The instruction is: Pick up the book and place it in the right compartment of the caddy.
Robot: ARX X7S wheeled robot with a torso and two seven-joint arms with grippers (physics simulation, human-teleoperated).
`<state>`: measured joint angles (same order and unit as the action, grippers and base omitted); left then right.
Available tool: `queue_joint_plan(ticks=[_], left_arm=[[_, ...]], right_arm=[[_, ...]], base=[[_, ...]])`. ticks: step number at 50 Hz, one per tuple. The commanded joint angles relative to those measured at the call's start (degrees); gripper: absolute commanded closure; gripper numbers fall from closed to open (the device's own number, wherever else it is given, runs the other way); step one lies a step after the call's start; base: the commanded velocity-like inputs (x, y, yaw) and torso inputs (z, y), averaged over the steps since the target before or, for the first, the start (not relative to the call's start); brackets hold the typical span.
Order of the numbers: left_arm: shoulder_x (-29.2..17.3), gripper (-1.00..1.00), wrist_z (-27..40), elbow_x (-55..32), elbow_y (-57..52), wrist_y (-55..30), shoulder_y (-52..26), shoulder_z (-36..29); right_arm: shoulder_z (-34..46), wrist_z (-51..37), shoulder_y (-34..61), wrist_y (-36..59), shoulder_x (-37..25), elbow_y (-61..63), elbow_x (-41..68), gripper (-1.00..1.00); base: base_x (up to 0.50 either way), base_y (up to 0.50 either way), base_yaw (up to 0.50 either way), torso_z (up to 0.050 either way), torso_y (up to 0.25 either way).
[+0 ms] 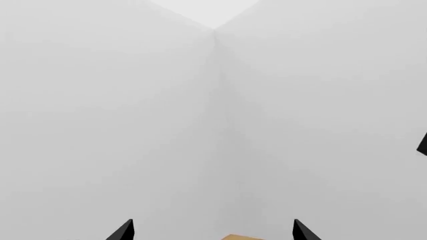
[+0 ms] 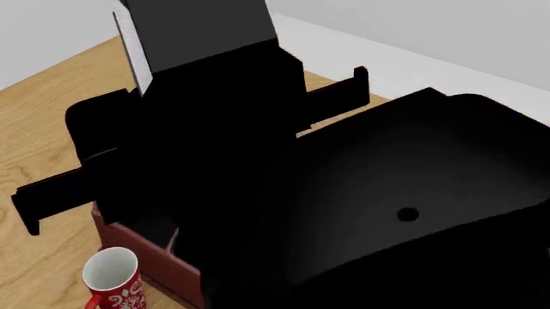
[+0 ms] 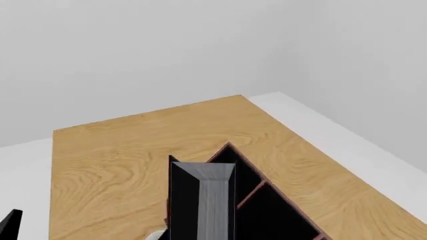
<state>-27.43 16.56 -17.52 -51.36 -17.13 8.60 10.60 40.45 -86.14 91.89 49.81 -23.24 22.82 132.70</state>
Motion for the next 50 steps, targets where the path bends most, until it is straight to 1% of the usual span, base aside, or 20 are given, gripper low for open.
queue_joint_plan(ticks=[1, 12, 25, 36, 38, 43, 50], left_arm=[[-0.1, -1.00, 0.1, 0.1, 0.1, 0.1, -0.1, -0.4], [-0.3, -1.00, 0.2, -0.7, 0.1, 0.3, 0.2, 0.4], [0.2, -1.00, -0.7, -5.0, 0.7, 3.2, 2.4, 5.0], [0.3, -1.00, -0.8, -6.3, 0.9, 4.2, 2.9, 6.0], [0.3, -1.00, -0.7, -6.2, 0.9, 4.1, 2.9, 5.9], [0.2, -1.00, -0.8, -6.3, 0.6, 4.3, 3.1, 6.0], [0.4, -1.00, -1.0, -6.9, 1.1, 5.1, 3.2, 6.3]], right_arm=[[-1.5, -0.1, 5.8, -0.5, -2.7, -2.9, 0.4, 1.00], [-0.8, 0.8, 9.4, -0.6, -5.0, -7.8, 0.5, 1.00], [4.0, 0.0, 16.5, 2.2, -6.4, -19.6, 6.0, 1.00], [9.2, -1.3, 19.9, 4.5, -8.2, -26.1, 9.4, 1.00], [11.4, -2.8, 21.2, 4.3, -8.8, -26.7, 11.3, 1.00], [12.8, -2.1, 22.3, 3.0, -9.9, -27.4, 11.5, 1.00], [16.0, -2.5, 20.7, 0.0, -12.2, -25.2, 11.7, 1.00]], base=[[0.00, 0.00, 0.00, 0.000, 0.000], [0.00, 0.00, 0.00, 0.000, 0.001], [0.00, 0.00, 0.00, 0.000, 0.001], [0.00, 0.00, 0.00, 0.000, 0.001], [0.00, 0.00, 0.00, 0.000, 0.005], [0.00, 0.00, 0.00, 0.000, 0.000], [0.00, 0.00, 0.00, 0.000, 0.001]])
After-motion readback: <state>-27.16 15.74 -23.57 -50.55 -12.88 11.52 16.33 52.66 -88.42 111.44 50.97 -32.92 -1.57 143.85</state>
